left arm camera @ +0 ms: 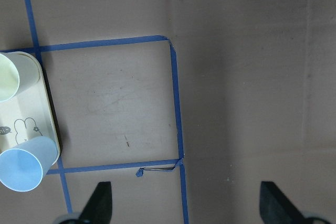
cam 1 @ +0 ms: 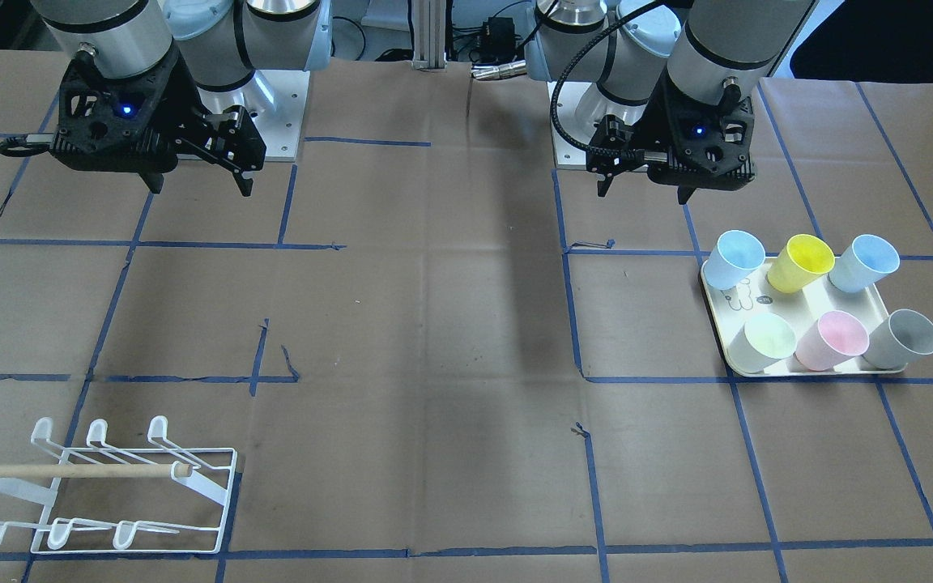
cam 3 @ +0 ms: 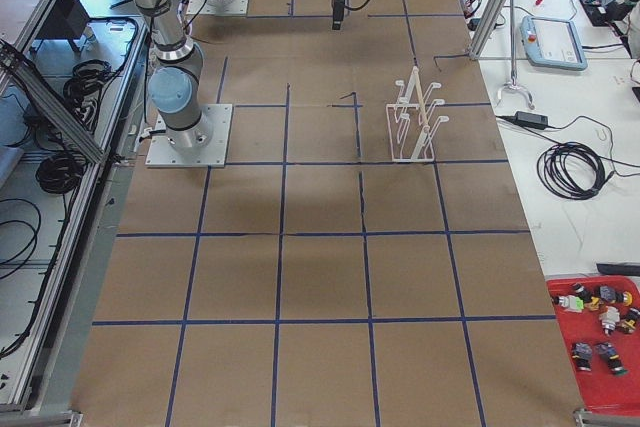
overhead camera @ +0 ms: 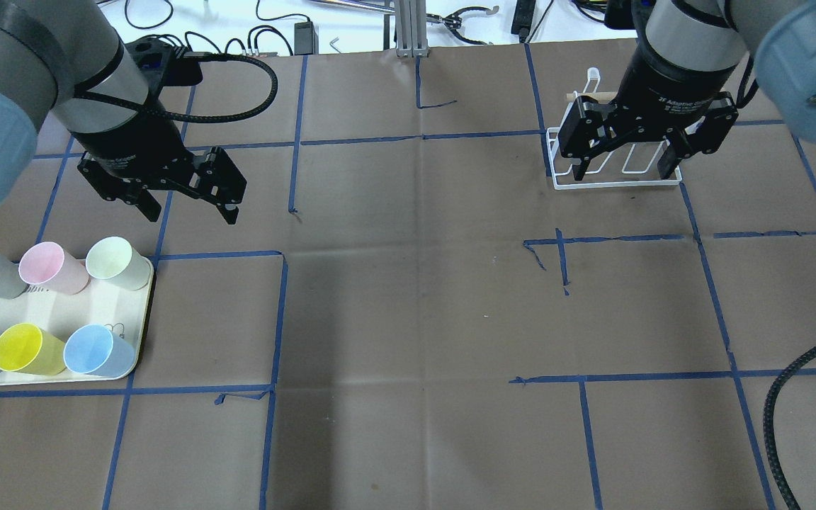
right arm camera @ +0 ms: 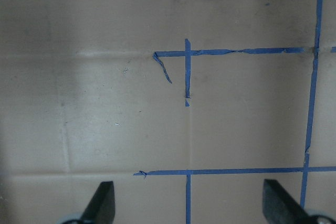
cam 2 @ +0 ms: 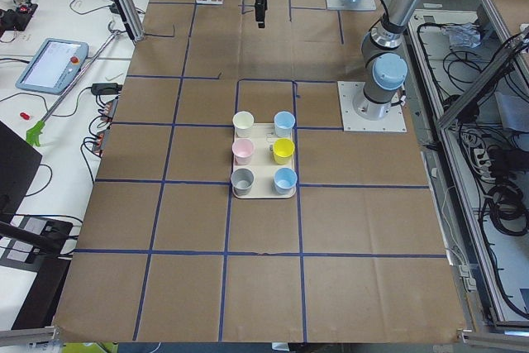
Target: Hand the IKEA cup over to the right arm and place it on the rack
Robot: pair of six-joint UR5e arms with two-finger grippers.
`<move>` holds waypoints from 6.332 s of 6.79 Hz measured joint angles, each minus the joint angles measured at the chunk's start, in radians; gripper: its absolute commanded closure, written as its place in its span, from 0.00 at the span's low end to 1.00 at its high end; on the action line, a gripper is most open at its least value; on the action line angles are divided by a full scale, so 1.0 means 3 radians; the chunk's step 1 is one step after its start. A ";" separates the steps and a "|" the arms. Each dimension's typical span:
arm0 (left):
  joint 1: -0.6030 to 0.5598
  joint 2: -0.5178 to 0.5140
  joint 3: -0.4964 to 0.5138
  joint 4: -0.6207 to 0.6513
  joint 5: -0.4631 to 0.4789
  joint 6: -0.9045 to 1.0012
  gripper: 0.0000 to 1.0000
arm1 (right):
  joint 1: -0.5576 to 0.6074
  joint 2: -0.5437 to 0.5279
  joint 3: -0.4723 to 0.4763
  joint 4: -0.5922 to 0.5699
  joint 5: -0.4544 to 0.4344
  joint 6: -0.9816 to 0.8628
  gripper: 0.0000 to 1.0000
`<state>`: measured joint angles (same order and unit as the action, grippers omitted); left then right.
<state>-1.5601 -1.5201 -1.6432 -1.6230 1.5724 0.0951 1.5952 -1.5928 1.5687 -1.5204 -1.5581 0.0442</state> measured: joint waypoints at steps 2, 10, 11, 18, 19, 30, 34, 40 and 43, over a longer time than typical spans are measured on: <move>0.0000 0.0002 0.0000 0.0000 0.0000 0.0000 0.01 | 0.0000 0.0005 0.0001 0.0000 -0.0005 0.0000 0.00; 0.0057 -0.0004 0.0038 0.0000 -0.0005 0.0091 0.01 | 0.0000 0.0027 -0.0017 -0.0005 -0.0007 -0.0009 0.00; 0.0157 -0.0008 0.0056 0.0001 -0.0006 0.0191 0.01 | 0.0000 0.0030 -0.0017 -0.0006 -0.0007 -0.0009 0.00; 0.1440 -0.0427 0.0008 0.0586 -0.0015 0.1007 0.02 | 0.0001 0.0038 -0.0008 -0.0022 0.0008 -0.0008 0.00; 0.1472 -0.0497 -0.0013 0.0657 -0.0018 0.1021 0.03 | 0.0001 0.0038 -0.0001 -0.0033 0.0020 0.0003 0.00; 0.1466 -0.0814 -0.1086 0.1935 0.0165 0.1067 0.02 | 0.0008 0.0078 0.1079 -0.2770 0.1317 0.1911 0.00; 0.1421 -0.0883 -0.1054 0.1991 0.0135 0.1064 0.02 | 0.0011 0.0089 0.1967 -0.4705 0.1865 0.3067 0.00; 0.1424 -0.0998 -0.1081 0.2141 0.0155 0.1083 0.78 | 0.0011 0.0083 0.2618 -0.6179 0.2186 0.4136 0.00; 0.1435 -0.1017 -0.1050 0.2147 0.0139 0.1094 1.00 | 0.0003 0.0102 0.2675 -0.6508 0.2178 0.4155 0.00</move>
<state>-1.1297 -1.8252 -1.9582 -0.9789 1.6140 0.4232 1.5961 -1.5623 2.3711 -3.4729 -0.9046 1.2906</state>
